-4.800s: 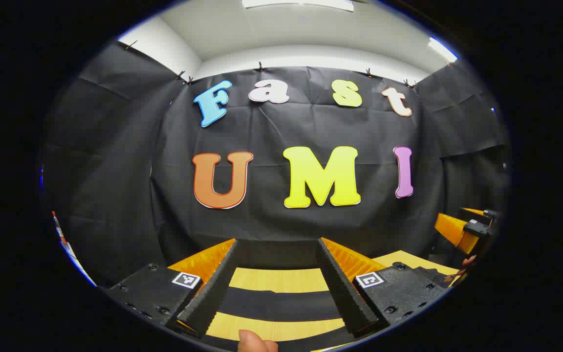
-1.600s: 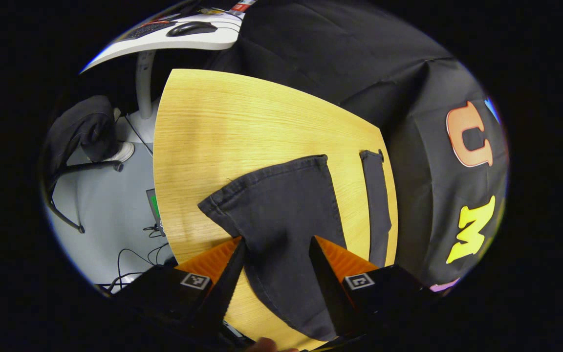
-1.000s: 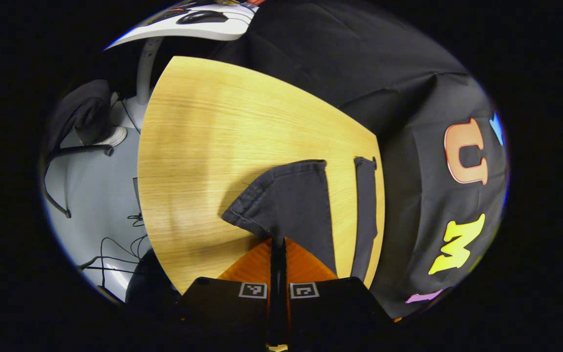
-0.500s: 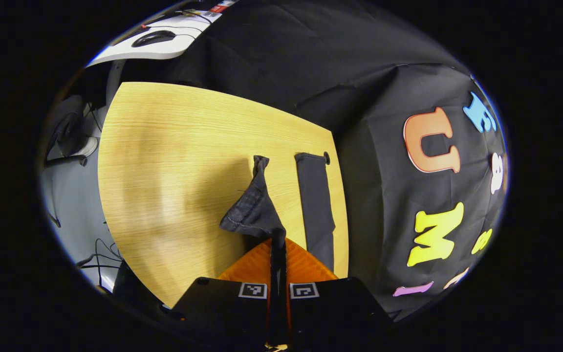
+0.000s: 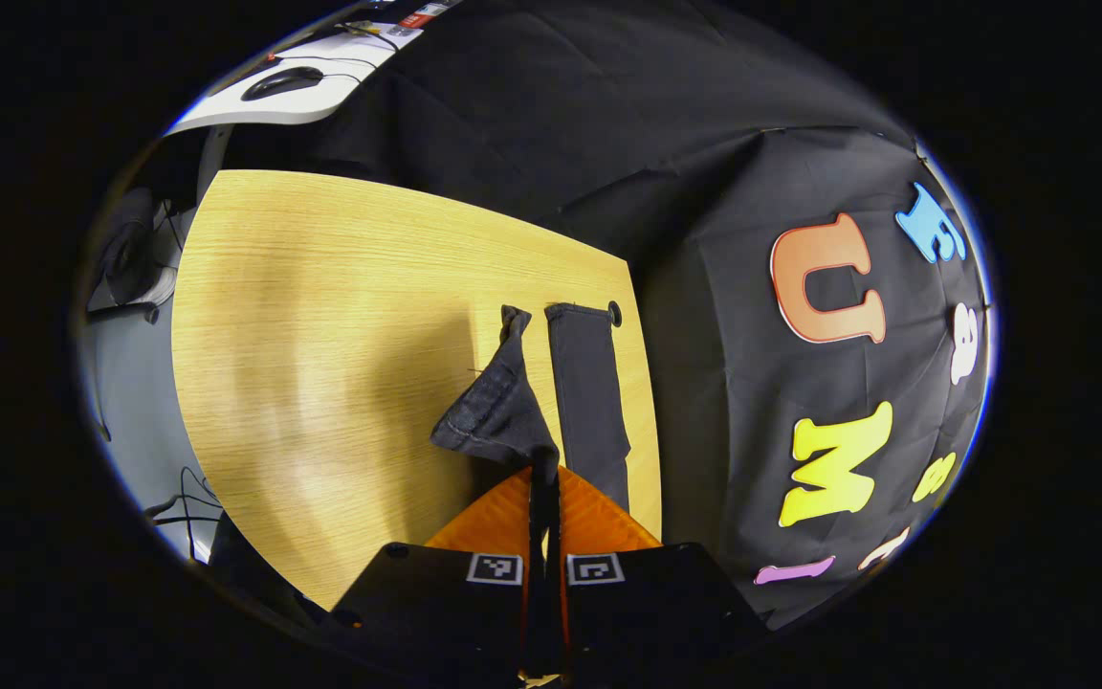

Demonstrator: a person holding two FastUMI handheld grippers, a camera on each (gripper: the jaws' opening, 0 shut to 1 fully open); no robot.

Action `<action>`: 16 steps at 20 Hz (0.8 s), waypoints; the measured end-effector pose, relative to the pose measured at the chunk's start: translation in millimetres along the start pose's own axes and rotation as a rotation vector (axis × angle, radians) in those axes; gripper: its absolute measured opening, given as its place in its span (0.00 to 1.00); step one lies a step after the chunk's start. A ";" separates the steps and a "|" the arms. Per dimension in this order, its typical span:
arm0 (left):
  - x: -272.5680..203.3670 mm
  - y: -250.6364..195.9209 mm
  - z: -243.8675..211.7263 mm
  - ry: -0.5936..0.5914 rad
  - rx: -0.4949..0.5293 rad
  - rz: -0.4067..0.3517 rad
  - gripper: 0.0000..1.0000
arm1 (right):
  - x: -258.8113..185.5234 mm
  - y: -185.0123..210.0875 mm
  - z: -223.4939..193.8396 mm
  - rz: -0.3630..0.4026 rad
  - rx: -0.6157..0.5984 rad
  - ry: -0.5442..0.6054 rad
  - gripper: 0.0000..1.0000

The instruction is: Grasp the waist and the cuffs of the jeans and fold them to make the two legs overlap; first hold the waist and fold one-third of the jeans toward the cuffs, then hold the cuffs and fold the remaining one-third in the same direction to finish folding.

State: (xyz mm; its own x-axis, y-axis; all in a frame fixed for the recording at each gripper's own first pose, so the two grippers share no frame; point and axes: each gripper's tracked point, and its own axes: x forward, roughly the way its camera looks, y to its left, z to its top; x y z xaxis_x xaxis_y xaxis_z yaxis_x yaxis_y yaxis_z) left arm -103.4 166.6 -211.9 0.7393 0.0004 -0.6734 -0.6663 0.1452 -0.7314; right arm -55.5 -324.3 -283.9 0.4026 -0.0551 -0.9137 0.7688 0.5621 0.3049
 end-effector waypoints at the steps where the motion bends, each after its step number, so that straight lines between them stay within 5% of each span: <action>1: -0.8 0.8 0.0 -0.002 0.001 0.005 0.03 | 3.5 0.8 -1.7 0.011 0.019 0.011 0.99; 8: -1.0 1.5 -2.5 -0.007 0.006 0.023 0.03 | 23.7 -2.3 -16.6 0.004 0.013 0.051 0.93; 9: -1.2 0.3 -3.1 -0.006 0.010 0.023 0.03 | 26.7 -4.9 -19.6 -0.007 0.018 0.061 0.85; 12: 0.8 -4.7 -5.3 -0.003 0.014 0.016 0.03 | 29.9 -5.0 -17.5 0.006 0.092 0.078 0.39; 14: 2.5 -3.7 -5.9 -0.002 0.014 0.021 0.03 | 32.0 -12.1 -11.4 0.007 0.097 0.097 0.28; 15: 3.0 -2.7 -5.4 -0.001 0.006 0.024 0.03 | 41.2 -8.8 -15.9 0.019 0.127 0.098 0.07; 16: 3.9 -2.1 -4.7 -0.002 -0.001 0.024 0.03 | 35.2 -7.7 -18.6 0.034 0.141 0.091 0.06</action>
State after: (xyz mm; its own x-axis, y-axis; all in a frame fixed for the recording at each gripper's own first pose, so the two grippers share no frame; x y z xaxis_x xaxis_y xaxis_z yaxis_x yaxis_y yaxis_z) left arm -99.5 161.7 -213.5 0.7230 0.0061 -0.6908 -0.6842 0.1439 -0.7149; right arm -56.5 -315.3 -323.4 0.3874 0.0405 -0.9210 0.8202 0.4411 0.3643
